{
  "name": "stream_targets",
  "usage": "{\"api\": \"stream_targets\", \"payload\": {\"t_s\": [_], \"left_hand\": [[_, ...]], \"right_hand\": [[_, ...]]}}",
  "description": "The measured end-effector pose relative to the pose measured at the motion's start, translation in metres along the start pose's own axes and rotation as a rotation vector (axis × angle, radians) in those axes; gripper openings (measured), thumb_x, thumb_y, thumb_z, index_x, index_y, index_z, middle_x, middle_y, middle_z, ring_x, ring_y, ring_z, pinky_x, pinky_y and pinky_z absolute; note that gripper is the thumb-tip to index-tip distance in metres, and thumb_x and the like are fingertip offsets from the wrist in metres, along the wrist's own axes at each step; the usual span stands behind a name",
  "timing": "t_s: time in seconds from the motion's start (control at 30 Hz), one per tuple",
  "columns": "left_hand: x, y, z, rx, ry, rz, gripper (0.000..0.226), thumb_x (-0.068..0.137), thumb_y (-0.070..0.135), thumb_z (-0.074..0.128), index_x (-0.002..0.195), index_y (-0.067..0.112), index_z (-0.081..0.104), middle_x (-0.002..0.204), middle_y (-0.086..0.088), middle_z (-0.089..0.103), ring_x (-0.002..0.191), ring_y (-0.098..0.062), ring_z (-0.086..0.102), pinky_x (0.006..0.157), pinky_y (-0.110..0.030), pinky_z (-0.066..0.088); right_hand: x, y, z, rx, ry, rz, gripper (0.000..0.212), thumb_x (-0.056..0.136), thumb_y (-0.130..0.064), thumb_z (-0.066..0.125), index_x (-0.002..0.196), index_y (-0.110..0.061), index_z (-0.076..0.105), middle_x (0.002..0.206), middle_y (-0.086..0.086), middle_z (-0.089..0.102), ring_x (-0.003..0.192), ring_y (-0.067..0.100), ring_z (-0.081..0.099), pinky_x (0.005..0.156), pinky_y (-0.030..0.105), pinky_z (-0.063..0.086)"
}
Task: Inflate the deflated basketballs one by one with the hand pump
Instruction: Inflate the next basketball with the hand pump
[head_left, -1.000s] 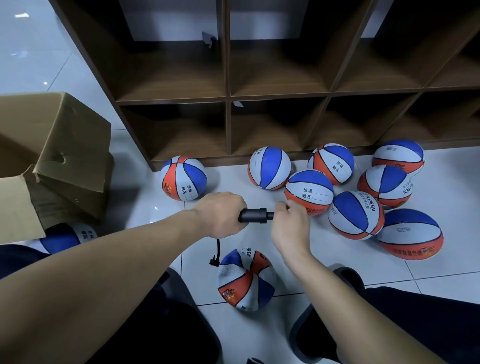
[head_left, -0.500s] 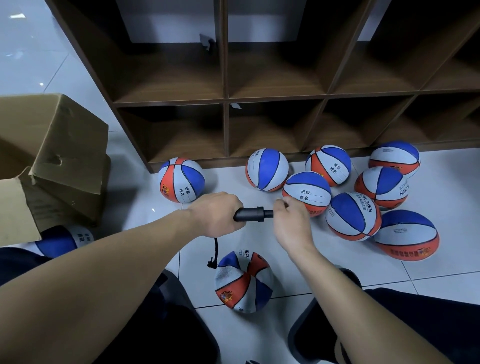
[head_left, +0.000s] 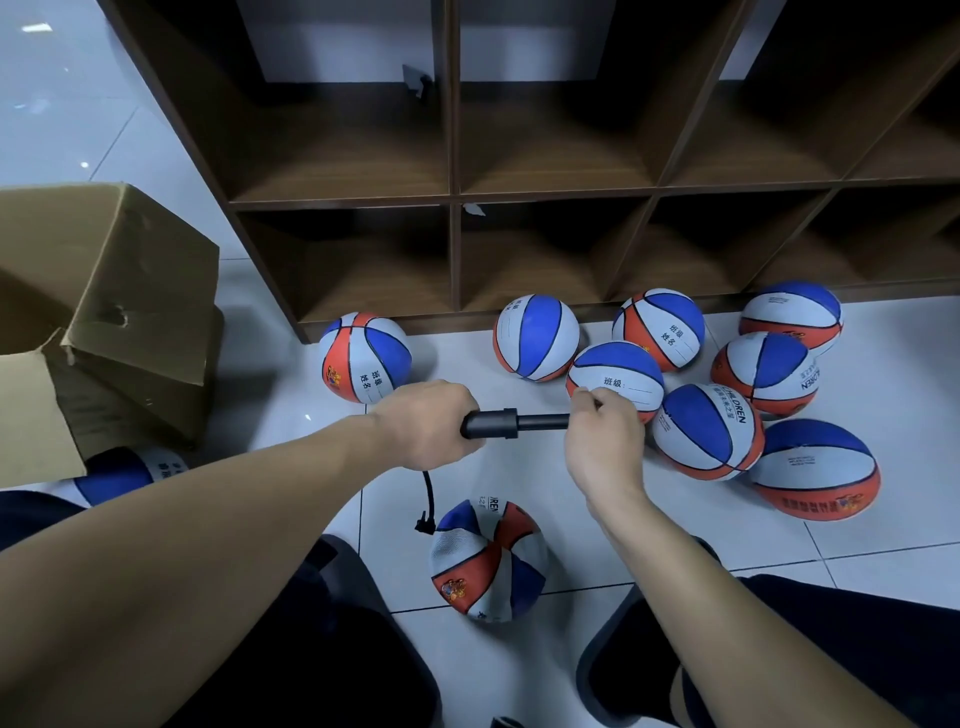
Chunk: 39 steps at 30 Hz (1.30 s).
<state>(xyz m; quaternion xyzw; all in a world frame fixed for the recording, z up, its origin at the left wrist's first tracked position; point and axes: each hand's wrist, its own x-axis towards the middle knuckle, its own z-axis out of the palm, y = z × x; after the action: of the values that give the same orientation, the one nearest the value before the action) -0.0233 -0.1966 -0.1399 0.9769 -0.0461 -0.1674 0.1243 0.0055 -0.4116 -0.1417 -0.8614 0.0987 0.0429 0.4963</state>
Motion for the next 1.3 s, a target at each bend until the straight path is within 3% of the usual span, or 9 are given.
{"api": "stream_targets", "payload": {"t_s": [0.1,0.43,0.67,0.73,0.83,0.93,1.17,1.3], "left_hand": [[-0.001,0.012,0.000,0.036,-0.002,0.003,0.032,0.099,0.043,0.059,0.077,0.020,0.062,0.066,0.002,0.061,0.061,-0.022,0.059,0.051,-0.030,0.042],[0.002,0.022,-0.002,0.013,0.002,0.029,0.032,0.099,0.045,0.061,0.080,0.020,0.064,0.068,0.001,0.061,0.059,-0.019,0.056,0.050,-0.029,0.035],[0.006,0.012,-0.003,-0.081,0.013,0.042,0.032,0.095,0.049,0.067,0.076,0.023,0.064,0.064,0.002,0.062,0.060,-0.020,0.061,0.059,-0.038,0.054],[0.007,0.006,-0.003,-0.067,0.010,0.026,0.031,0.095,0.049,0.067,0.077,0.023,0.065,0.066,0.002,0.064,0.062,-0.021,0.064,0.059,-0.039,0.056],[0.005,-0.012,-0.002,-0.044,-0.031,-0.011,0.030,0.095,0.048,0.068,0.078,0.024,0.064,0.068,0.002,0.065,0.066,-0.023,0.066,0.062,-0.038,0.056],[0.004,-0.022,0.000,-0.049,-0.074,-0.040,0.028,0.095,0.049,0.069,0.080,0.026,0.066,0.071,0.001,0.067,0.069,-0.023,0.068,0.065,-0.039,0.058],[0.003,0.000,-0.004,-0.002,-0.009,-0.026,0.030,0.097,0.049,0.063,0.079,0.025,0.066,0.069,0.004,0.066,0.066,-0.022,0.067,0.061,-0.038,0.061],[0.001,0.016,-0.006,0.036,-0.002,-0.021,0.031,0.099,0.047,0.060,0.081,0.023,0.066,0.070,0.003,0.064,0.066,-0.022,0.064,0.052,-0.029,0.046]], "right_hand": [[-0.009,0.000,0.008,0.001,-0.038,-0.006,0.037,0.102,-0.014,0.048,0.067,-0.013,0.037,0.064,0.000,0.040,0.064,0.022,0.035,0.062,0.041,0.032],[-0.013,-0.005,0.018,0.030,-0.163,0.034,0.031,0.106,-0.023,0.049,0.078,-0.011,0.051,0.073,0.001,0.051,0.067,0.019,0.045,0.063,0.036,0.038],[-0.001,-0.013,0.005,0.027,-0.179,-0.008,0.033,0.107,-0.025,0.053,0.076,-0.013,0.054,0.066,-0.005,0.048,0.062,0.016,0.042,0.058,0.031,0.035],[0.009,-0.010,-0.003,0.037,-0.144,0.018,0.038,0.104,-0.023,0.056,0.069,-0.012,0.046,0.059,-0.007,0.040,0.061,0.019,0.036,0.058,0.032,0.031],[0.024,-0.001,-0.019,0.127,-0.073,0.160,0.035,0.098,-0.019,0.057,0.069,-0.018,0.038,0.061,-0.003,0.032,0.063,0.021,0.028,0.057,0.034,0.025],[0.030,0.006,-0.027,0.231,-0.015,0.323,0.038,0.100,-0.016,0.058,0.067,-0.019,0.039,0.058,-0.008,0.034,0.056,0.019,0.029,0.045,0.023,0.028],[0.005,-0.003,-0.005,0.071,0.020,0.058,0.039,0.100,-0.016,0.052,0.065,-0.016,0.034,0.061,-0.003,0.036,0.063,0.021,0.033,0.061,0.036,0.030],[-0.004,-0.007,0.004,0.056,-0.005,0.023,0.041,0.102,-0.017,0.051,0.064,-0.018,0.037,0.062,-0.003,0.039,0.063,0.021,0.035,0.062,0.038,0.032]]}}
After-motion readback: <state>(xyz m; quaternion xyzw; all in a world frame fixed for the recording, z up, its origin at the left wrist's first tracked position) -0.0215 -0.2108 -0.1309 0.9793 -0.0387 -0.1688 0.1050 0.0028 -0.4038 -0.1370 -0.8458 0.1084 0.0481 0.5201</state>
